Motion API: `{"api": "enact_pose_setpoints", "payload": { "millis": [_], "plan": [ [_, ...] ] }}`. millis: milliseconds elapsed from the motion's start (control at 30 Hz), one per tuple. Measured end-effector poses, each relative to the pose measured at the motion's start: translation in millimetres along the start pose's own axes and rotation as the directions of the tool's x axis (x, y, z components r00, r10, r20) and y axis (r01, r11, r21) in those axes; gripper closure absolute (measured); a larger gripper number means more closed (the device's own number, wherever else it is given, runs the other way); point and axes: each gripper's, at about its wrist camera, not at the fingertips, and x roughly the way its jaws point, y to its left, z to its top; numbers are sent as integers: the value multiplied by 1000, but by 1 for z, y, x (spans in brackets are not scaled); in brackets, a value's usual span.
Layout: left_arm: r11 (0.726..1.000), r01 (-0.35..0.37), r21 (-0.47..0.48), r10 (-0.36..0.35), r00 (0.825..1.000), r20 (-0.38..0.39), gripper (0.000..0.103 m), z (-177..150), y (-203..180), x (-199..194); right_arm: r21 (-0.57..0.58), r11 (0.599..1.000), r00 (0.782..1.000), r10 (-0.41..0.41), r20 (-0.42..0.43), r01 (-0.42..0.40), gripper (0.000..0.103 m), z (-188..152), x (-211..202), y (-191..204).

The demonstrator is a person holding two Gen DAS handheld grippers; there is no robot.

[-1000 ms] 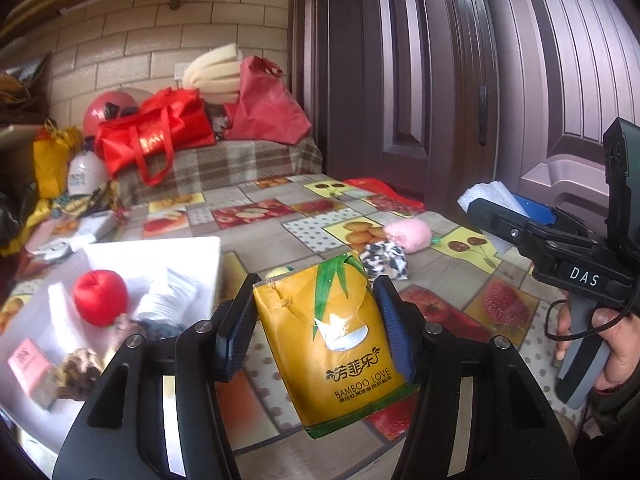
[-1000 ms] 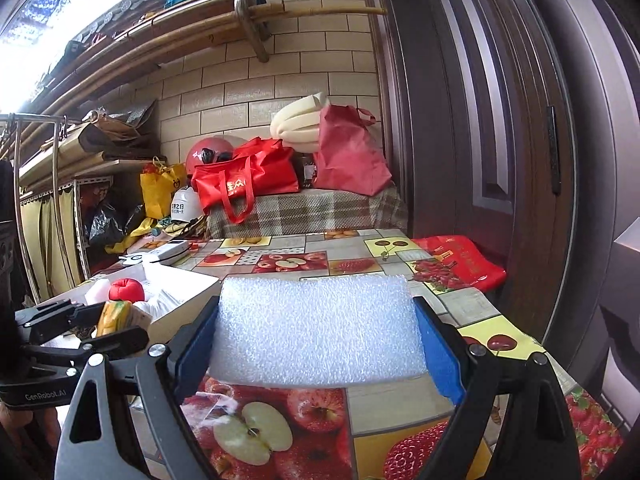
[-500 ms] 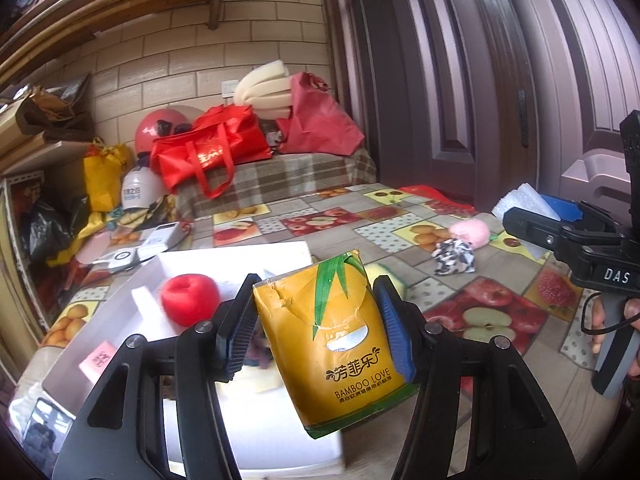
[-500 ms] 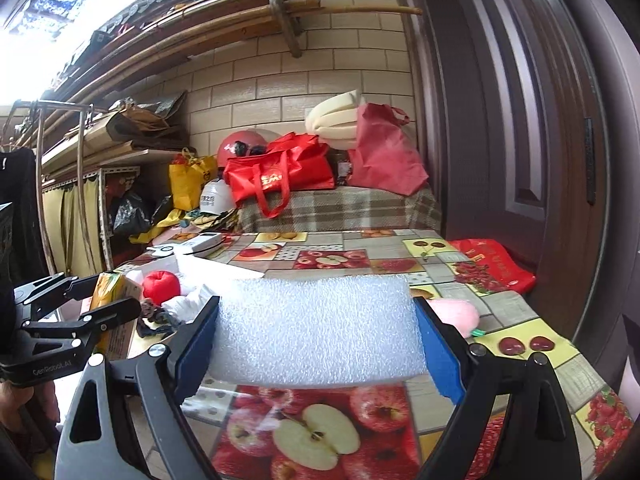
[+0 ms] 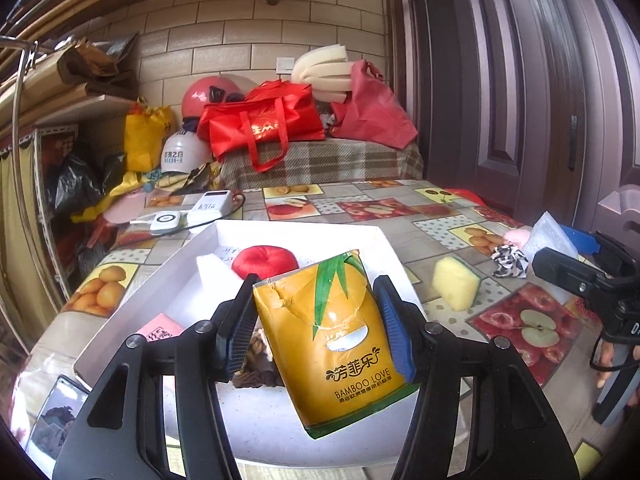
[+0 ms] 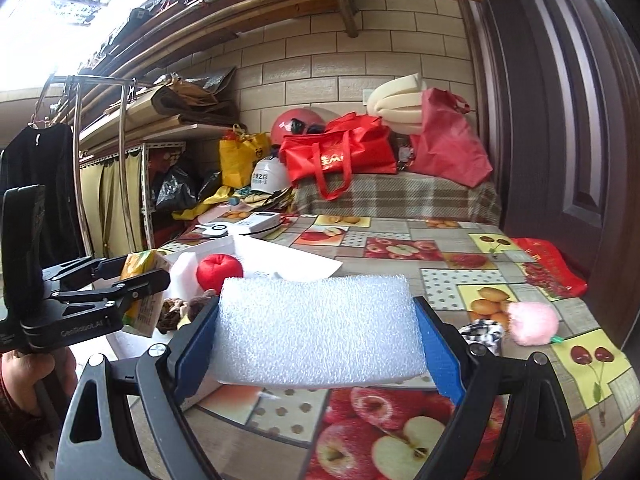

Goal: Organize soft objects
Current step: 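Carry the tissue pack into the tray with left tool while right tool drops the foam block there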

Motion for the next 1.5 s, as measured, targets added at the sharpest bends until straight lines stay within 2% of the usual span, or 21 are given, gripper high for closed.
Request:
{"api": "enact_pose_setpoints", "payload": {
  "millis": [133,333,433,667,800,900,1000,1133,1233,1300,1500],
  "plan": [
    [999,-32,-5,32,999,9,46,0,9,1,-14,999,999,38,-23,-39,13,0,8,13],
    [995,-74,-65,74,997,2,45,0,34,3,-21,995,991,99,-88,-102,13,-2,28,31],
    [993,-73,-96,73,997,-13,45,0,43,6,-35,992,988,114,-100,-118,13,-3,38,42],
    [994,-77,-81,75,997,-26,45,1,44,14,-113,977,977,168,-129,-183,13,-1,52,72],
    [992,-72,-105,67,997,-45,45,2,49,19,-170,966,972,167,-165,-195,13,-2,62,91],
    [990,-65,-126,58,997,-54,45,2,52,20,-210,954,961,167,-218,-213,13,-5,72,103],
    [991,-66,-119,60,997,-51,45,3,52,20,-246,940,942,157,-298,-235,13,-10,85,113],
    [992,-65,-107,60,997,-45,45,3,52,20,-242,938,919,151,-363,-249,13,-13,102,115],
    [992,-63,-111,58,997,-46,45,3,52,19,-194,949,903,154,-402,-248,13,-12,116,108],
    [992,-62,-111,57,997,-46,45,3,53,19,-163,959,899,145,-413,-230,13,-10,126,100],
    [991,-65,-117,60,997,-47,45,3,55,19,-93,990,918,63,-392,-108,13,3,155,70]
  ]
}}
